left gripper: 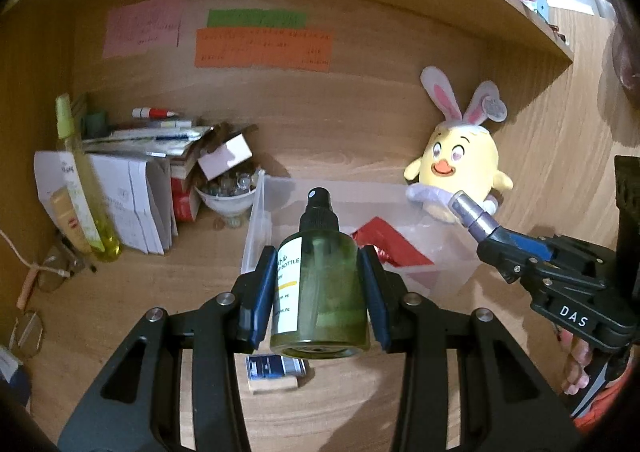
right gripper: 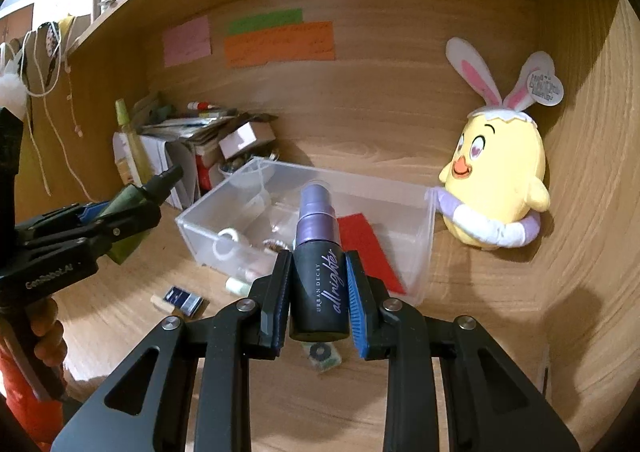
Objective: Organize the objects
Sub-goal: 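Lift both bottles and carry them over the clear bin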
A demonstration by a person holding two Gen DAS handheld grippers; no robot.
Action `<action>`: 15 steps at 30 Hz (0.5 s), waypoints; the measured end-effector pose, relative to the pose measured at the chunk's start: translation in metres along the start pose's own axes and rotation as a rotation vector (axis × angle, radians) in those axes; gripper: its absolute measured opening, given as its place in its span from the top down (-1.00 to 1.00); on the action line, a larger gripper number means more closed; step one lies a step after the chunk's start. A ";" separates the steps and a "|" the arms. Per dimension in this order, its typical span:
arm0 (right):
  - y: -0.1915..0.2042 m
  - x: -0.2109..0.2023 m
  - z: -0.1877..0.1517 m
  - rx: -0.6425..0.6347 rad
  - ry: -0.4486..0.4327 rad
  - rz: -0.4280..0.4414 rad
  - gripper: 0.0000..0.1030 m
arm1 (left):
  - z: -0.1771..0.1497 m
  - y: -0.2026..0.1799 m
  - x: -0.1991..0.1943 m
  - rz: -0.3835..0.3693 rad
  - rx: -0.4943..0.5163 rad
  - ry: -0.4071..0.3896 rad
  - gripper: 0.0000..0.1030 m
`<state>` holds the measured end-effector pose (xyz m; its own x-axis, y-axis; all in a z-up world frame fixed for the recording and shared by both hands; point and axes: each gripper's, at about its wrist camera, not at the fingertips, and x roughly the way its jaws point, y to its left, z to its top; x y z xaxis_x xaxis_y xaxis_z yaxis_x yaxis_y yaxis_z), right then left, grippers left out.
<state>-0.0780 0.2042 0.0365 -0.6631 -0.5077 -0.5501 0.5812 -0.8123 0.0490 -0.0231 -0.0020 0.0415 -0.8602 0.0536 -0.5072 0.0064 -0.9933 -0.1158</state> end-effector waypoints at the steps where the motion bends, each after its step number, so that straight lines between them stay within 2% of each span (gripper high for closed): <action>1: -0.002 0.002 0.003 0.001 -0.004 -0.001 0.55 | 0.003 0.000 0.001 0.000 0.000 -0.002 0.20; 15: -0.018 0.019 0.037 0.003 -0.059 -0.019 0.55 | 0.031 -0.003 0.030 0.004 -0.012 0.007 0.20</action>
<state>-0.1186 0.1985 0.0565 -0.7008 -0.5076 -0.5011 0.5666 -0.8230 0.0412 -0.0645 -0.0006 0.0537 -0.8566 0.0502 -0.5135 0.0162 -0.9921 -0.1241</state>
